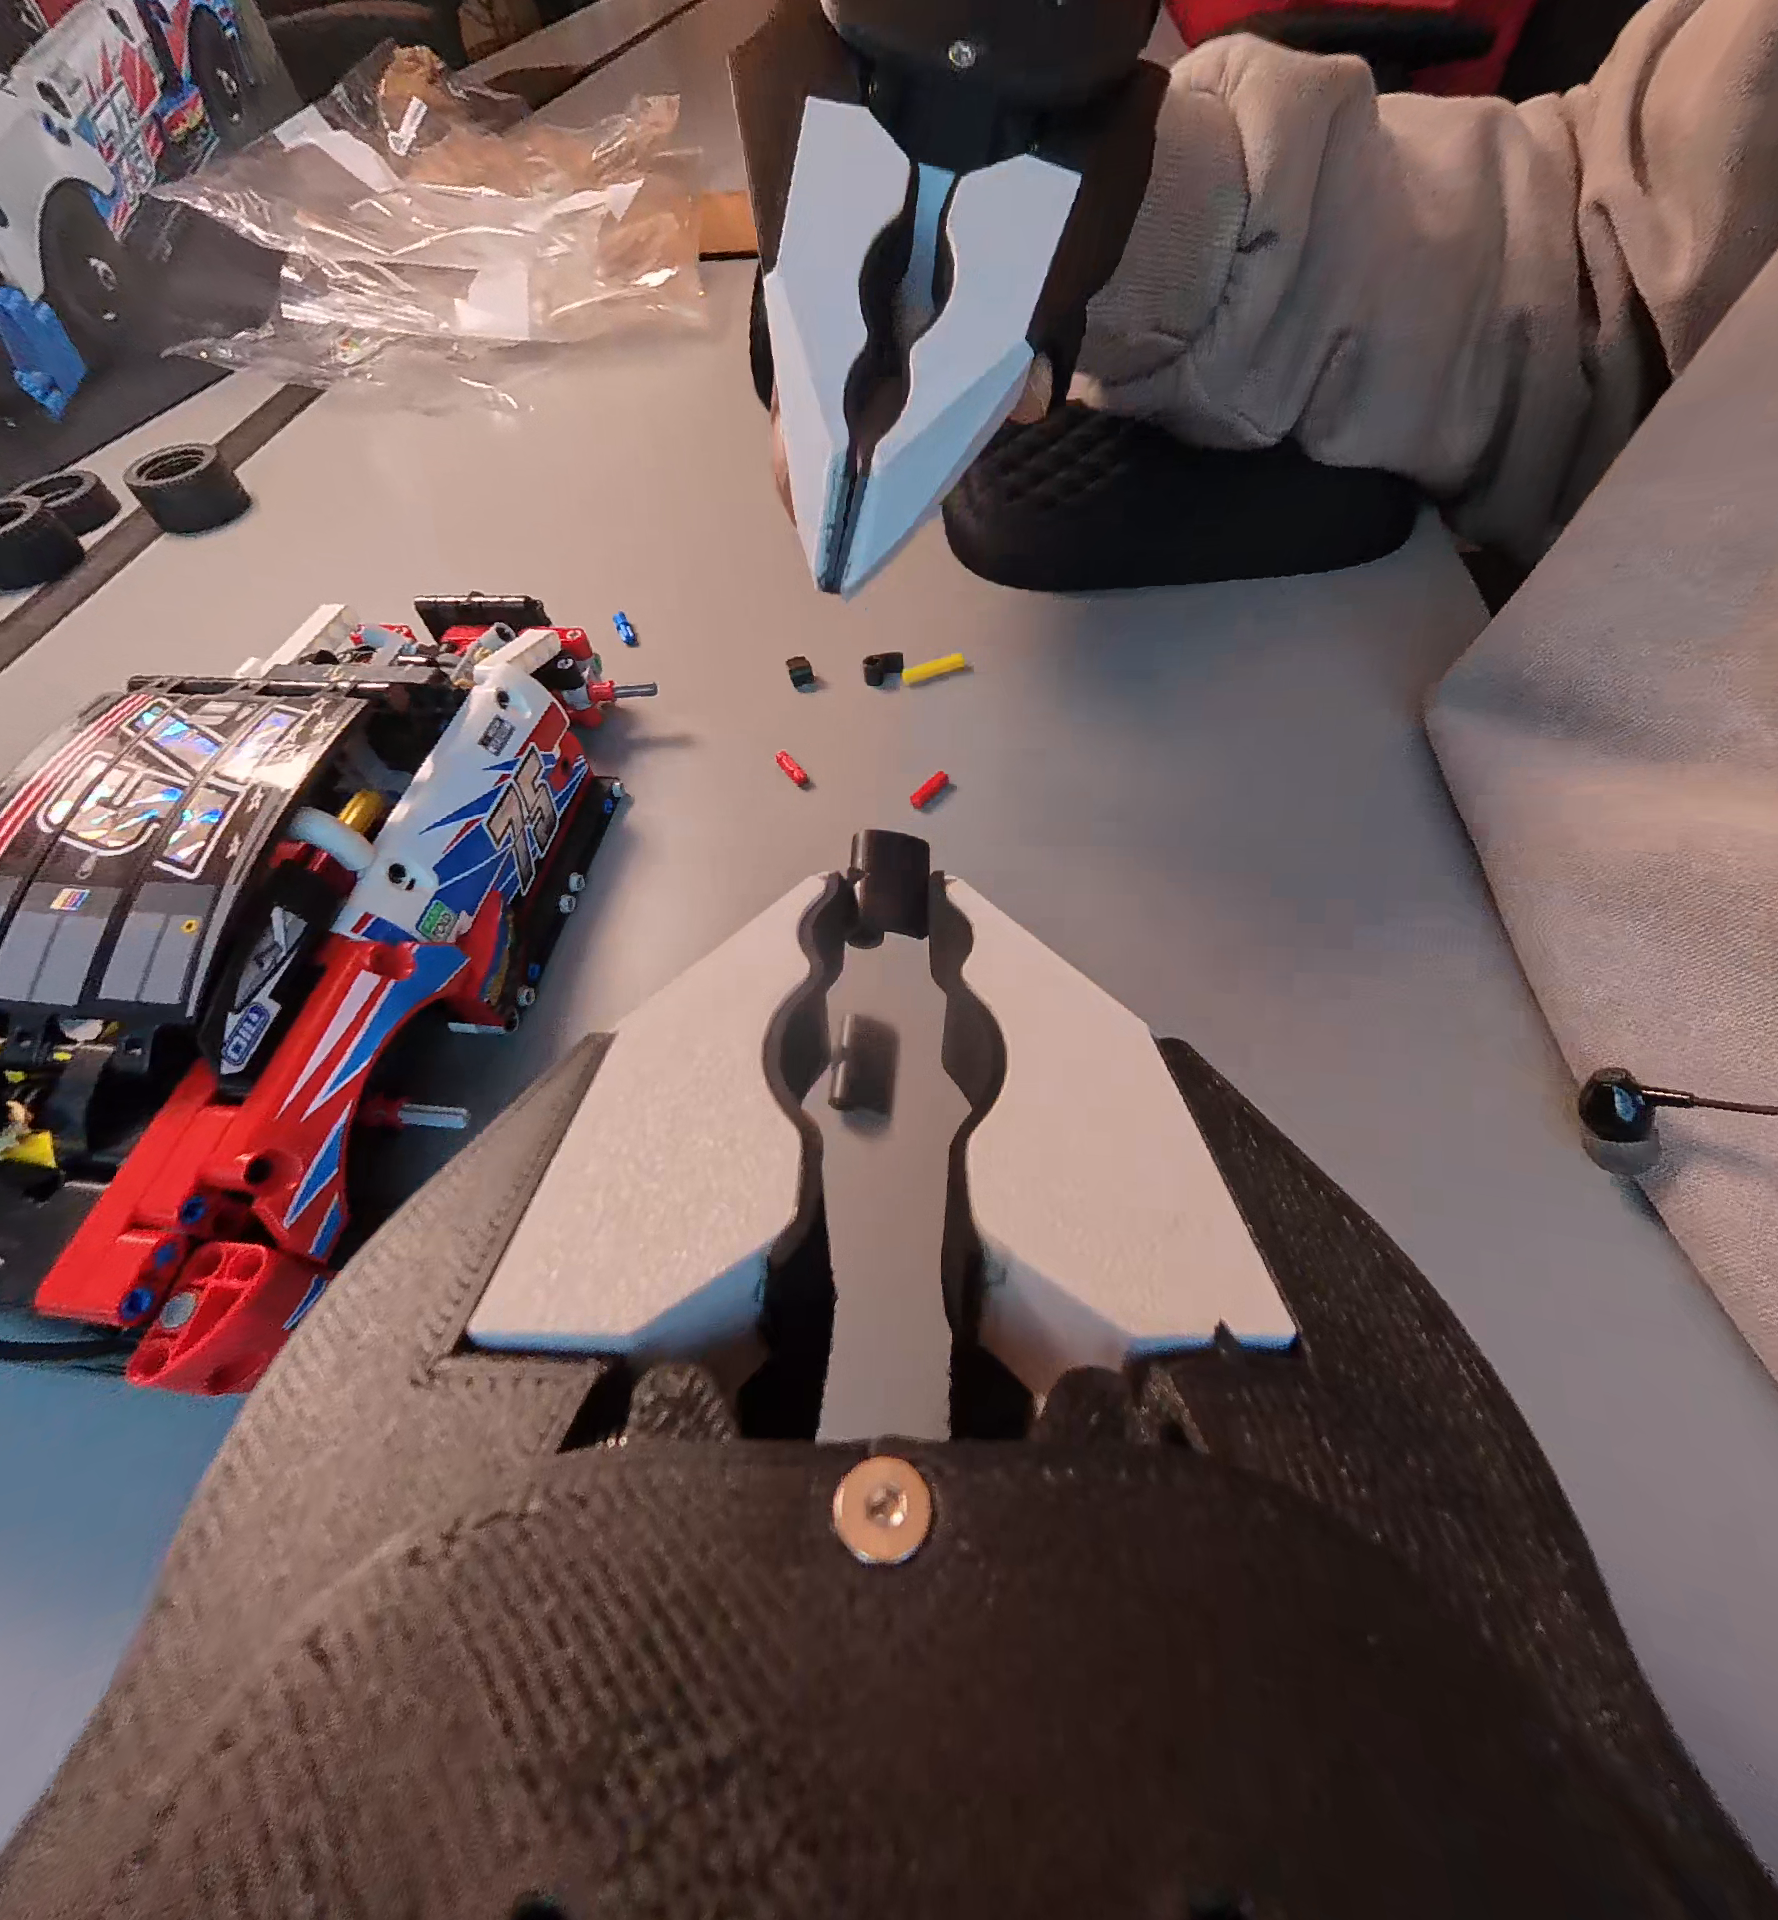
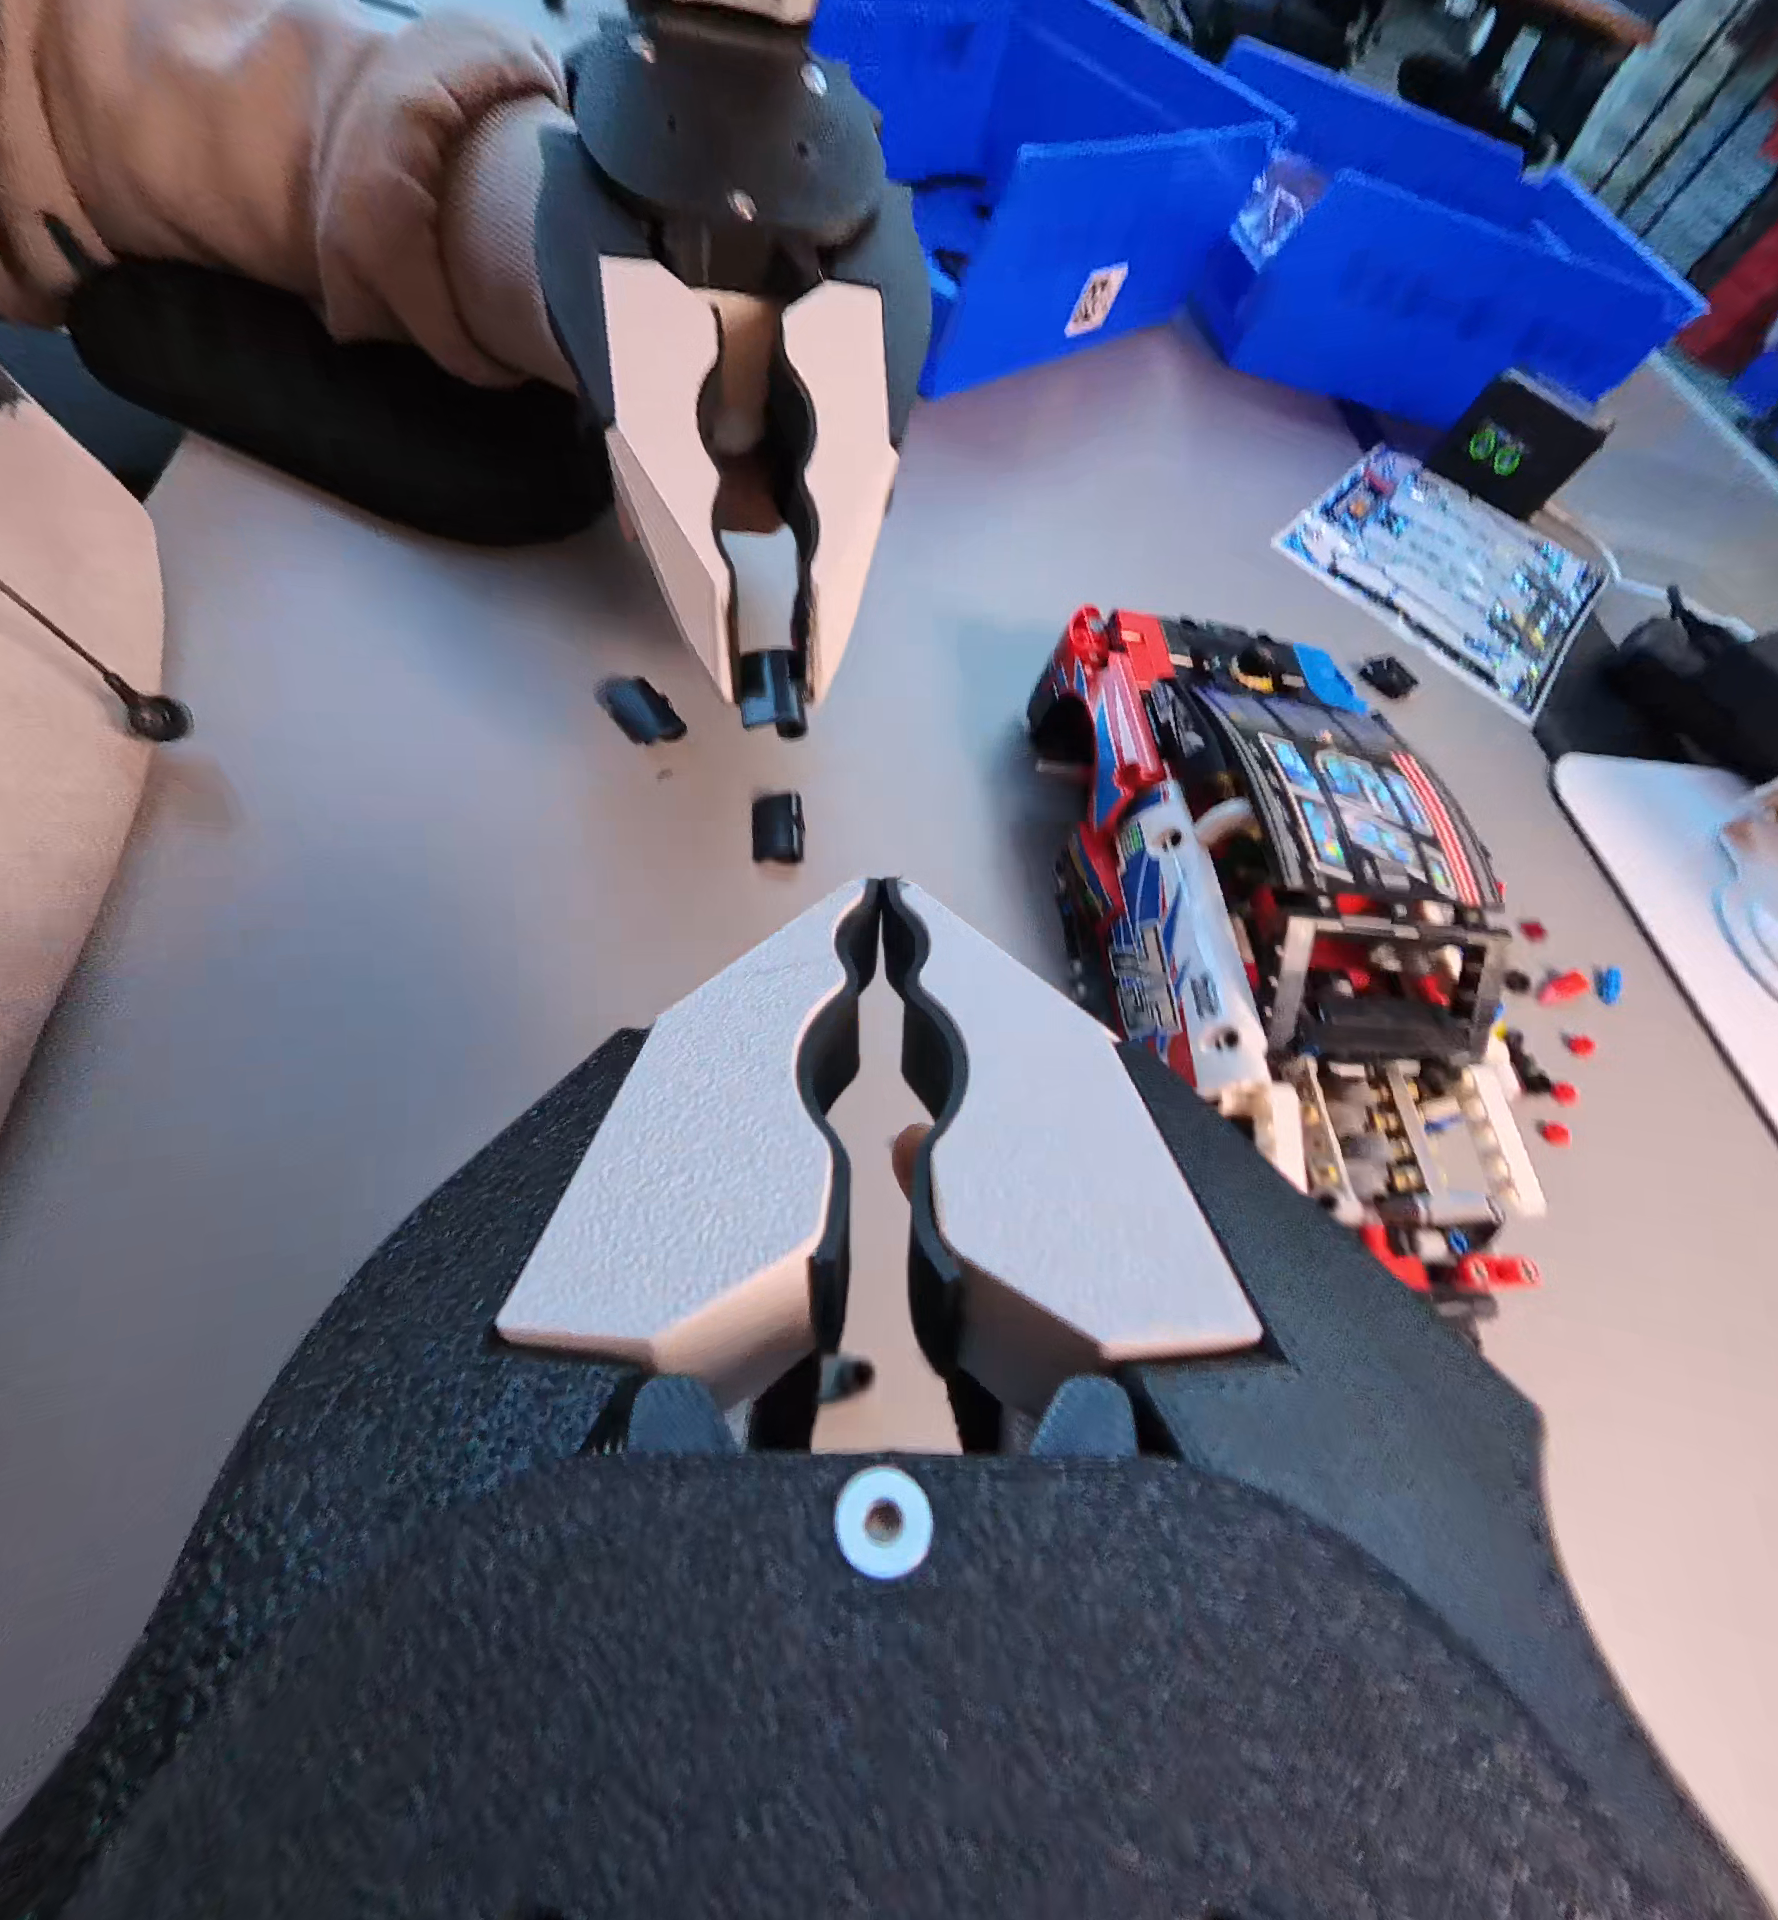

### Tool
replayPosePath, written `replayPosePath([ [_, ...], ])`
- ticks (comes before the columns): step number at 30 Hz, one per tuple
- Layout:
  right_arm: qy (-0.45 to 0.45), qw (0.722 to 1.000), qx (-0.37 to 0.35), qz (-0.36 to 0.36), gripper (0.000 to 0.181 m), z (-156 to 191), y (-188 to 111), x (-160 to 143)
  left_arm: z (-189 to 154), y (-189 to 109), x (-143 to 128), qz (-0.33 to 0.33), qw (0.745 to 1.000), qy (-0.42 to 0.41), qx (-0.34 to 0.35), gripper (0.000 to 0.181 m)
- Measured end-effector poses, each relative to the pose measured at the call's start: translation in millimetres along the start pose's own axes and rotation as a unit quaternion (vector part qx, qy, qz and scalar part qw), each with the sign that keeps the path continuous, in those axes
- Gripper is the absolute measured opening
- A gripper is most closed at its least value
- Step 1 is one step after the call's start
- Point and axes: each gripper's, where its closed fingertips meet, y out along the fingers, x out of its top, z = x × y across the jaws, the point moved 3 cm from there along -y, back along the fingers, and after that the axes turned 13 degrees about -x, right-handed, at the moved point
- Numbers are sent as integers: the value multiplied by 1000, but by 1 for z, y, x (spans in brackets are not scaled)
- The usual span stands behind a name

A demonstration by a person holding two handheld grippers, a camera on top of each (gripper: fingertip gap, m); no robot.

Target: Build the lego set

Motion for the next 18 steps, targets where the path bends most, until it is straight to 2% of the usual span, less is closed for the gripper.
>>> replayPosePath([
  [2,23,999,7,48,5,-10,-15,-14,3,1,-3,10,1000,-1,9,14],
  [5,48,987,3,157,13,-15,-38,-47,2,4,-9,23,1000,-7,6,14],
  [9,74,959,-3,272,21,-4,-63,-90,6,7,-16,41,999,-14,8,14],
  [12,78,953,-16,294,18,0,-61,-109,4,11,-21,52,998,-22,-3,14],
  [18,93,954,-6,285,2,2,-53,-108,0,15,-21,57,998,-19,-9,14],
])
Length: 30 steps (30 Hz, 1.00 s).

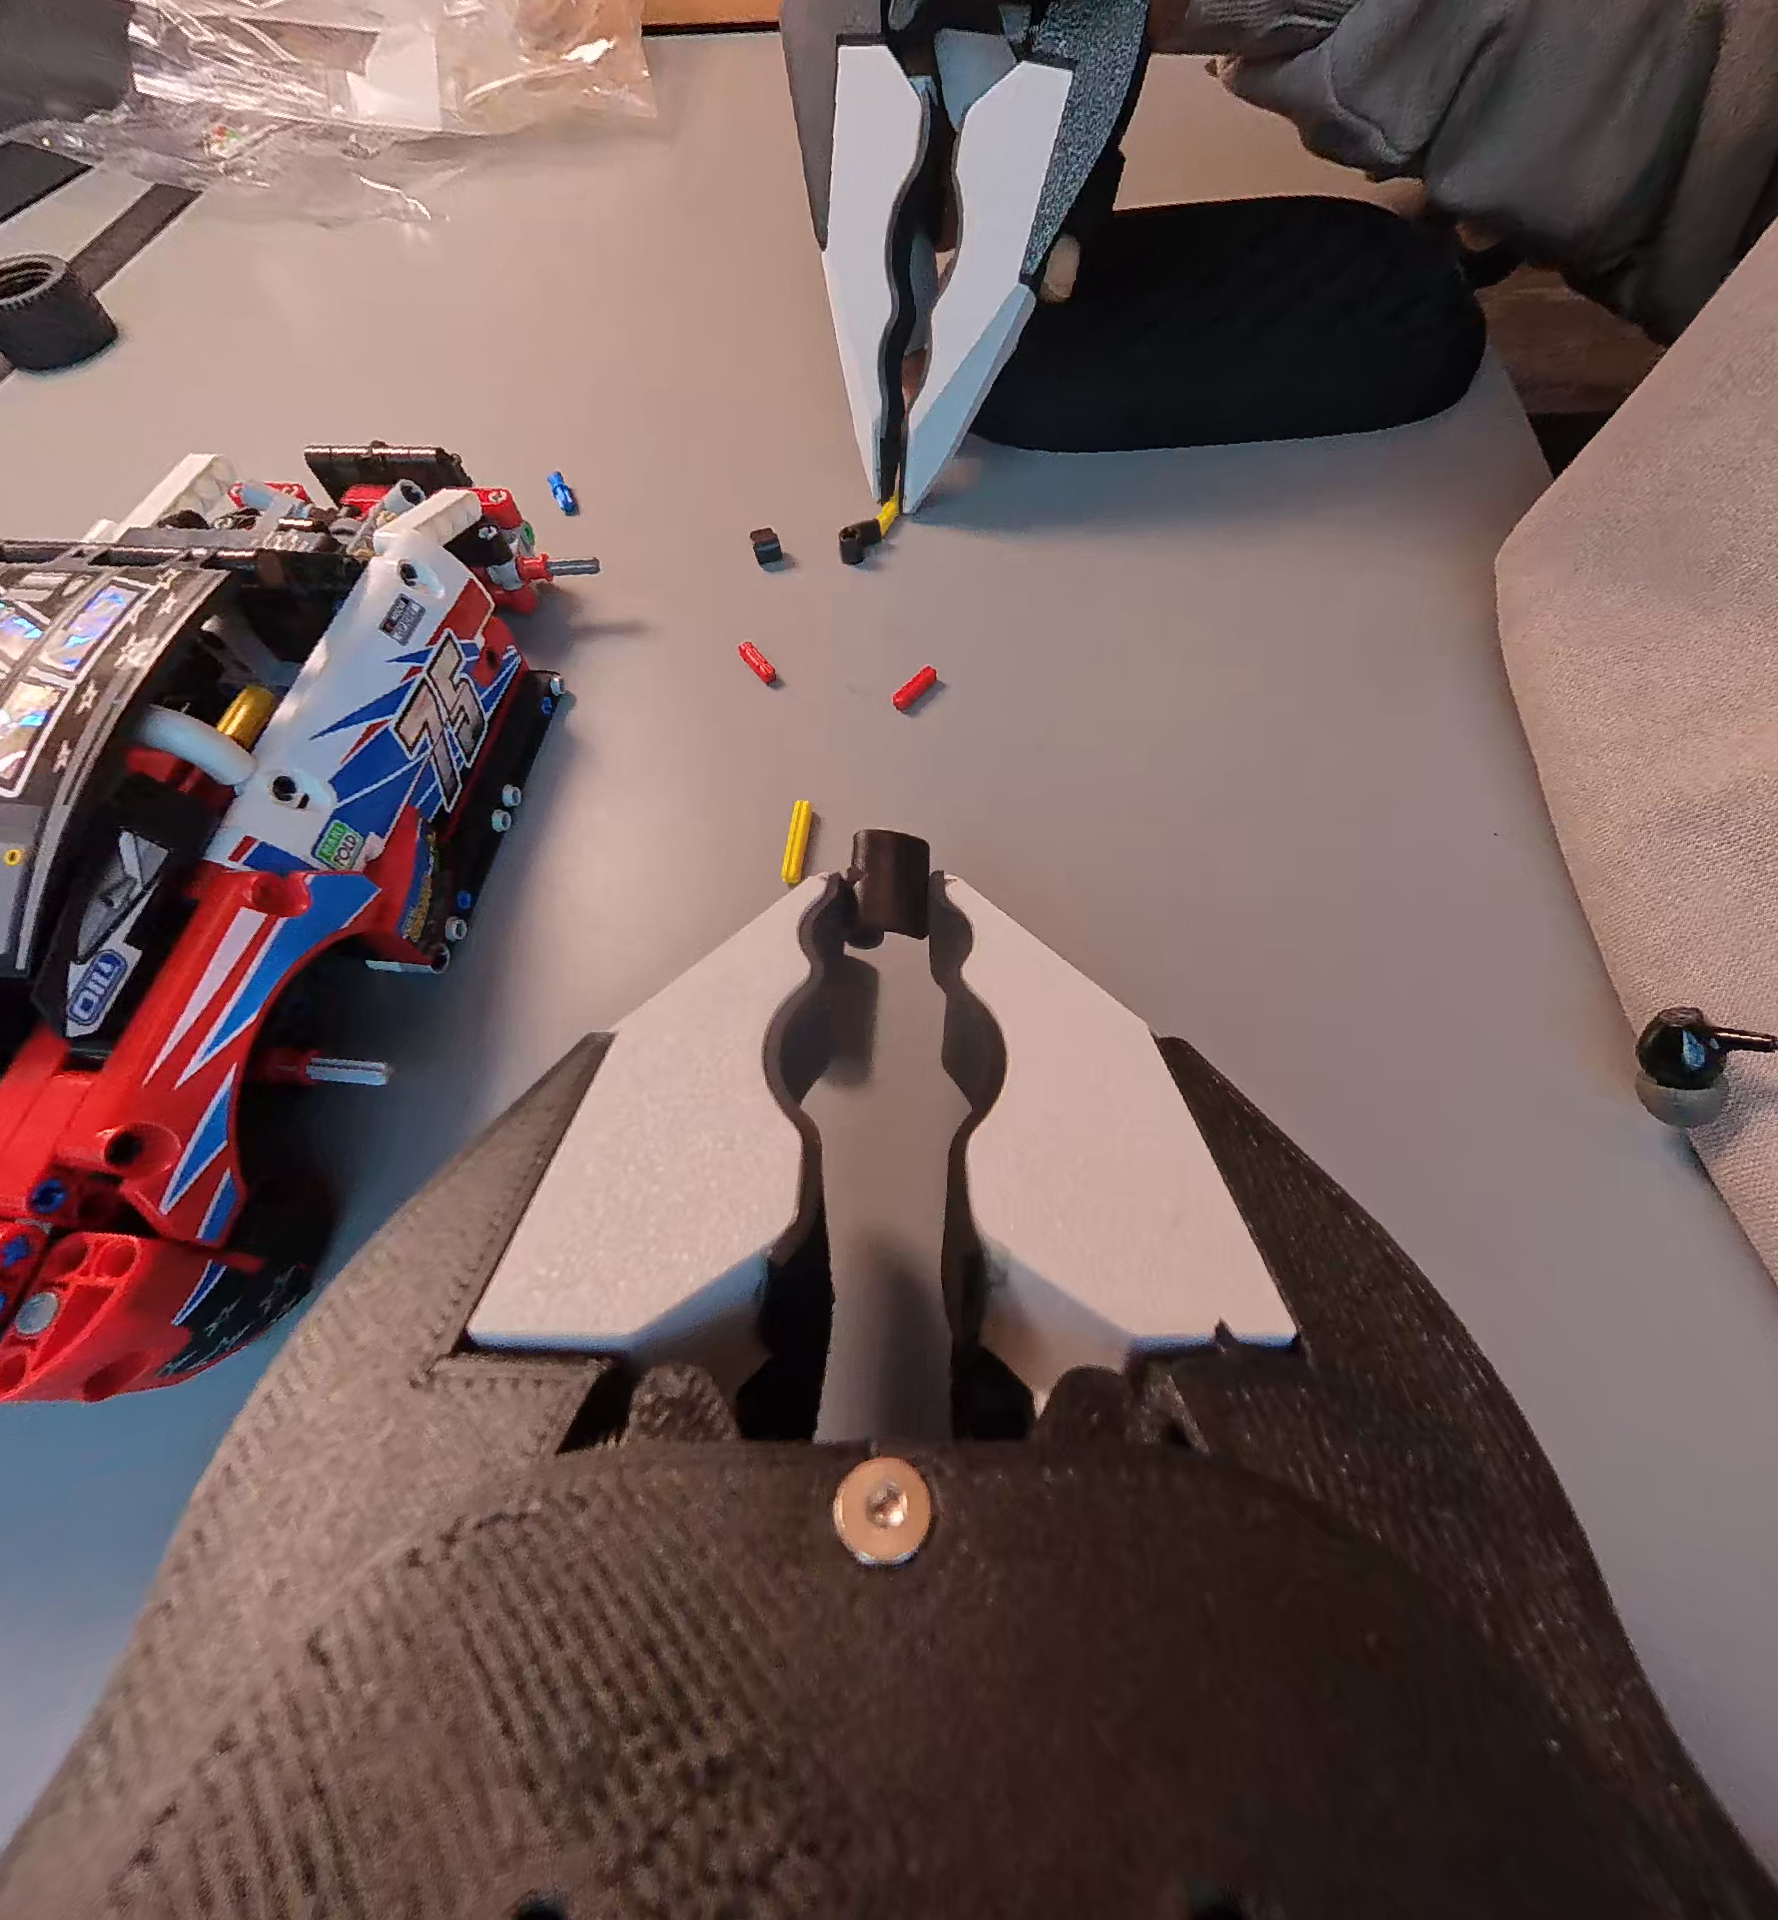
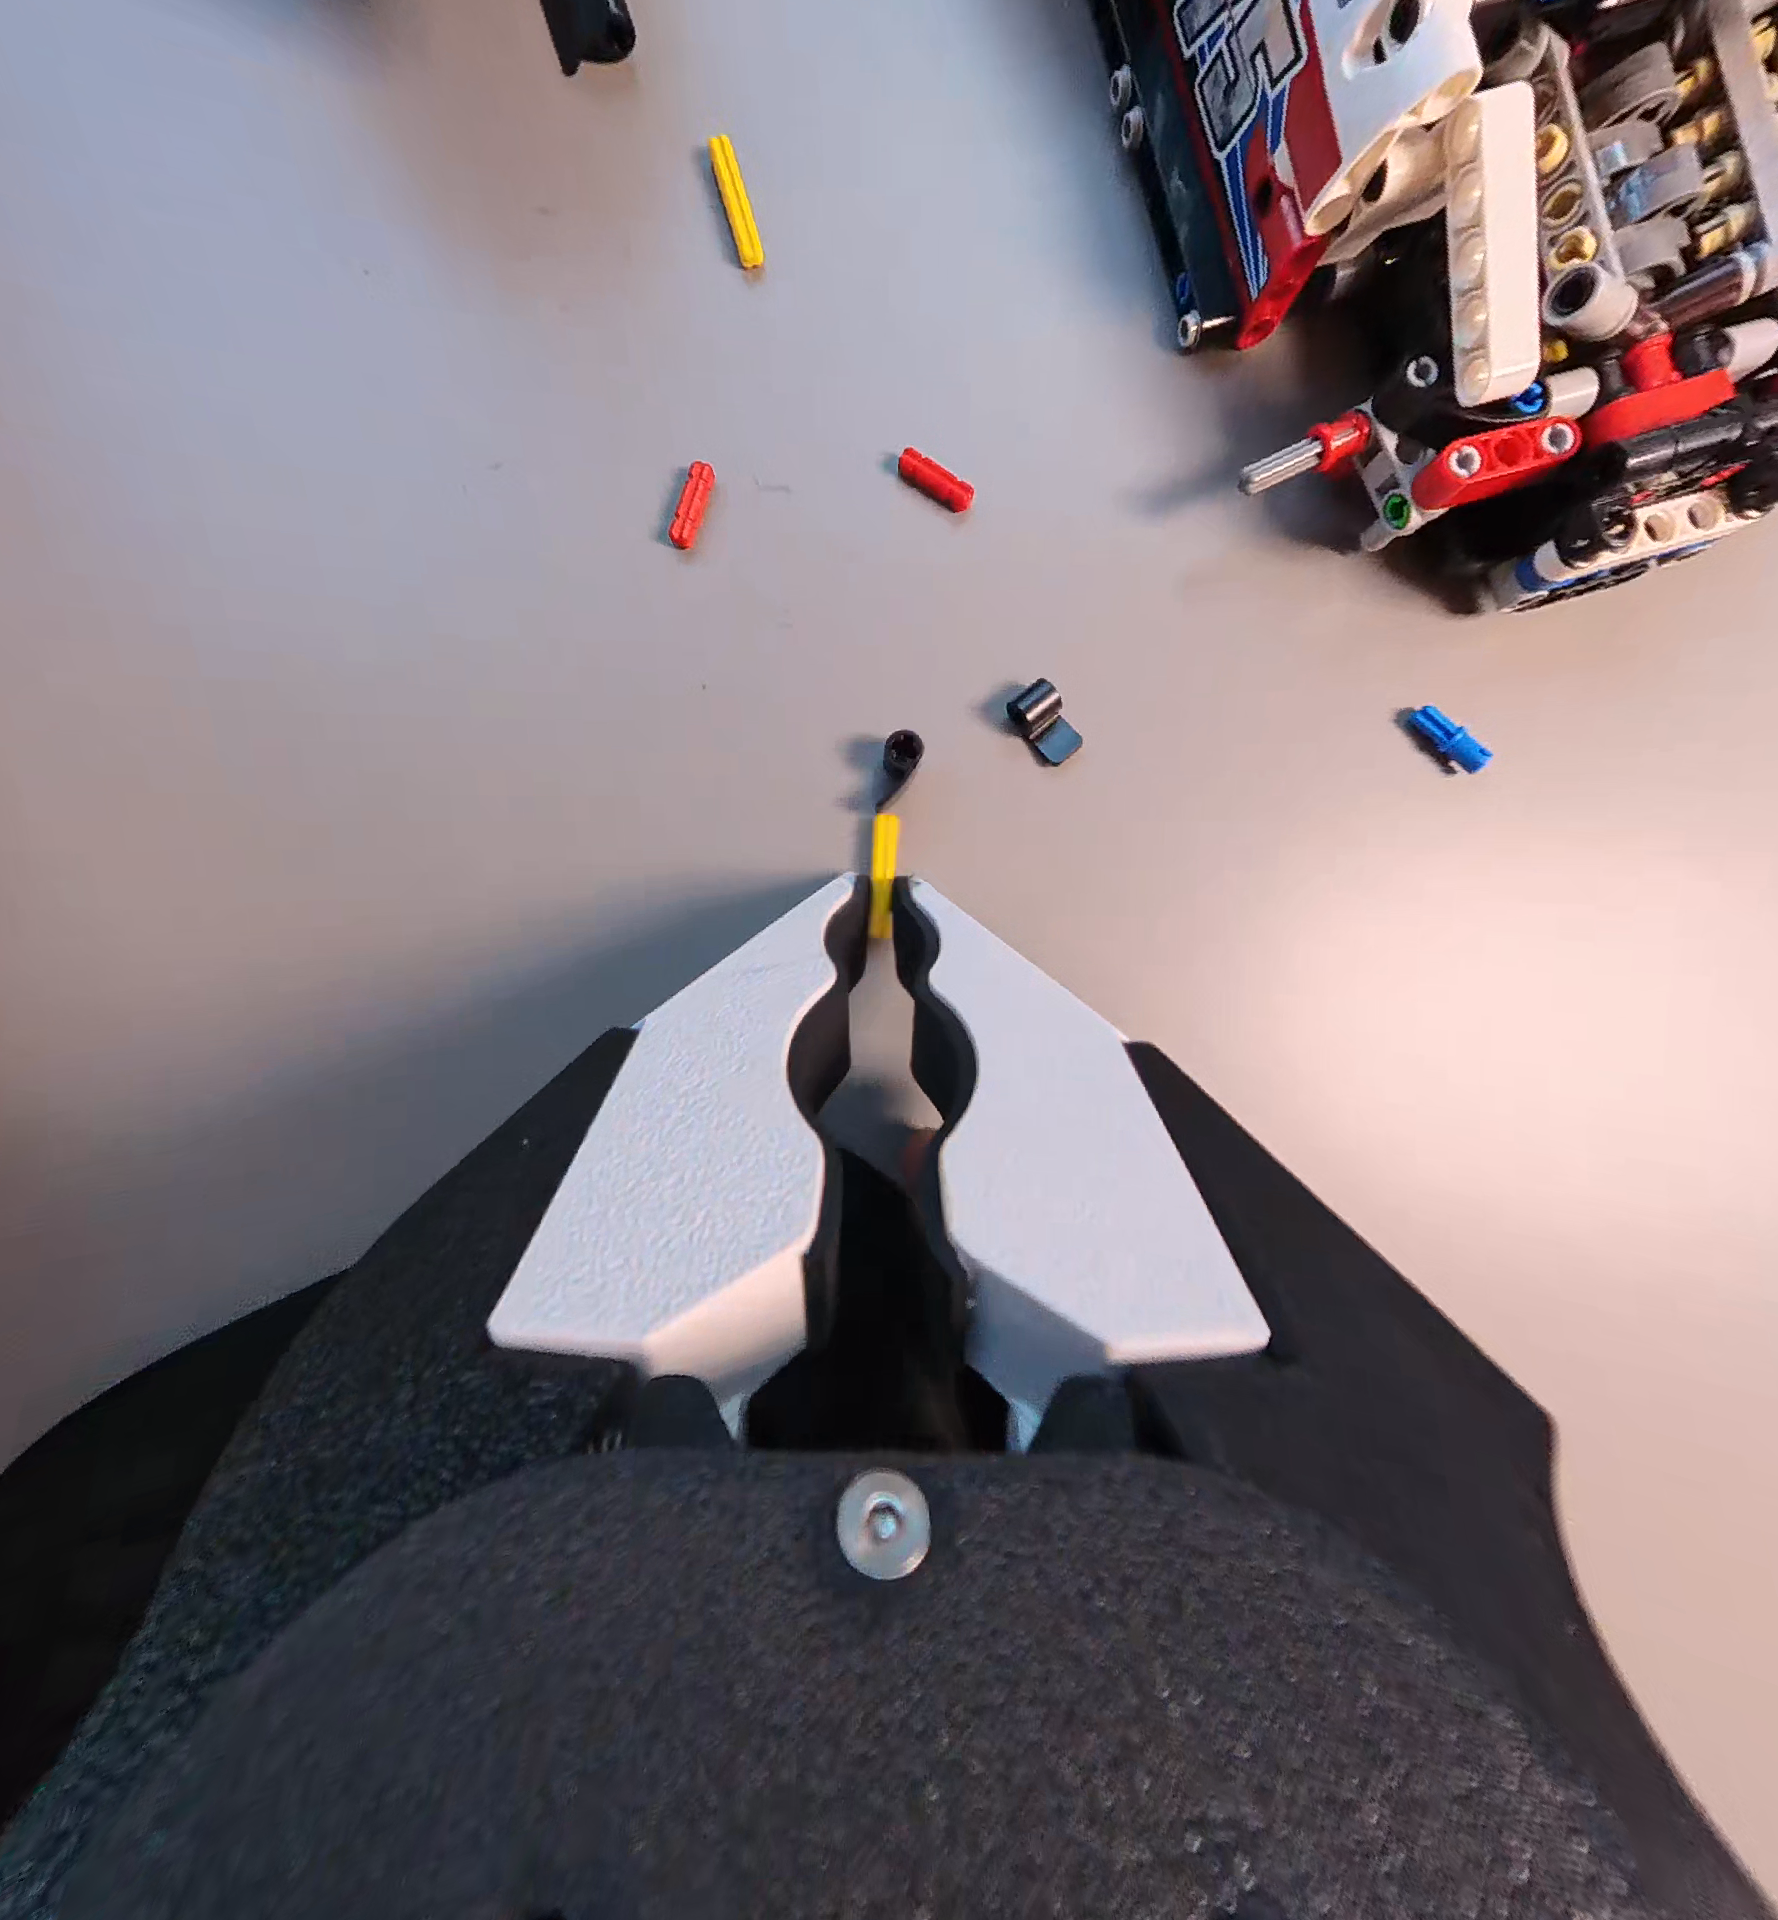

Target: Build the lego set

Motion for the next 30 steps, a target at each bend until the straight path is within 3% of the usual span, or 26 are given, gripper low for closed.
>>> replayPosePath([
  [5,-44,999,-6,-24,2,6,0,4,-4,0,8,-25,1000,-4,-9,14],
  [11,-73,987,16,-144,1,44,-18,67,-18,-1,32,-103,993,16,-46,14],
  [18,-121,978,68,-156,2,60,8,112,-20,3,25,-76,996,34,-42,14],
  [30,-163,972,44,-167,2,50,10,128,-3,-3,22,-97,995,-20,-26,14],
])
